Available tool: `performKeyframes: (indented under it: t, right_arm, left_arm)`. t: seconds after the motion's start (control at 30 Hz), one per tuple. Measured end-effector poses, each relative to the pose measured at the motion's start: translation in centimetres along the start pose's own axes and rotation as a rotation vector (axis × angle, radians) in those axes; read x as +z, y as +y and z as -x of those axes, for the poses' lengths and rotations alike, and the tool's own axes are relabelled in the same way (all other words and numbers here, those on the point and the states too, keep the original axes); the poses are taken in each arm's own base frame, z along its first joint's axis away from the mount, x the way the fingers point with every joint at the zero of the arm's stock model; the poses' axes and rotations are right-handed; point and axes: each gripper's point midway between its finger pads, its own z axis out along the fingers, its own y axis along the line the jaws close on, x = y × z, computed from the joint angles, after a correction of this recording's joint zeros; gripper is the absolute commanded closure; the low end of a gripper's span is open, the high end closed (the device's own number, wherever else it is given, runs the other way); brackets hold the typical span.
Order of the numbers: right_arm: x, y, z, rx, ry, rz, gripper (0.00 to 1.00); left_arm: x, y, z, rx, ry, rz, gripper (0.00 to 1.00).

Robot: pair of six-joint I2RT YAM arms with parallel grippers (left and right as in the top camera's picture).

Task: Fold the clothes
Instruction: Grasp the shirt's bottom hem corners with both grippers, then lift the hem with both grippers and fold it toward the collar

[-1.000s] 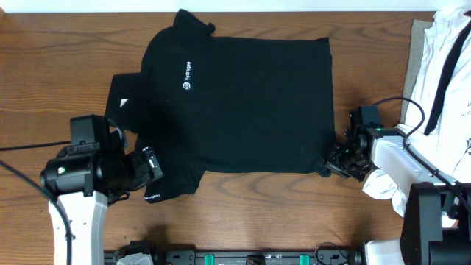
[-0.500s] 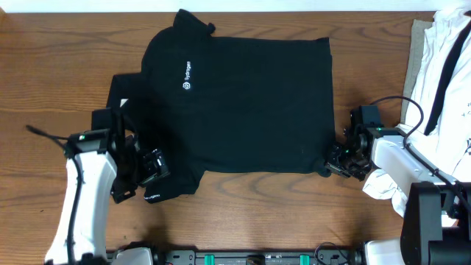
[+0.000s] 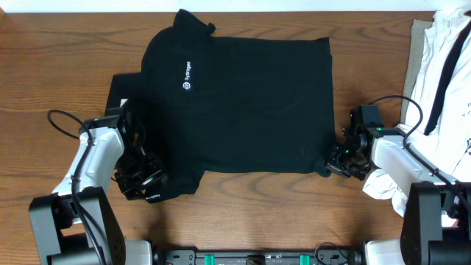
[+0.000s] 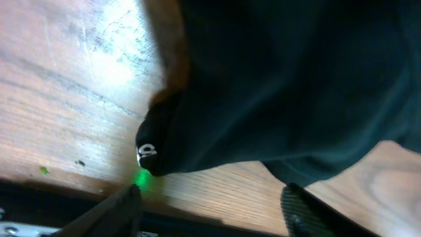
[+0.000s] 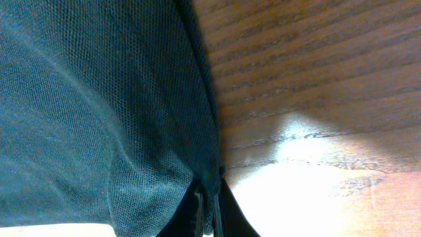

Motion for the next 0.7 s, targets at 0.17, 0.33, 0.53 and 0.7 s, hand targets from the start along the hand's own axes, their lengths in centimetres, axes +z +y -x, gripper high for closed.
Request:
performKeyframes:
  t: [0.17,0.33,0.53,0.7]
  right_arm:
    - [0.0,0.0,0.0,0.000,0.000,0.001,0.96]
    - [0.0,0.0,0.0,-0.001,0.000,0.001,0.96]
    - [0.0,0.0,0.0,-0.001,0.000,0.001,0.96]
    - [0.0,0.0,0.0,-0.002,-0.001,0.002,0.95]
  left_arm:
    - [0.4,0.4,-0.2,-0.003,0.009,0.021,0.67]
    - [0.7,0.6,-0.1,-0.003,0.004,0.028,0.58]
    - [1.2,1.0,0.4,-0.002,-0.020,0.046,0.46]
    - [1.3,1.4,0.9,-0.013,-0.040,0.058,0.39]
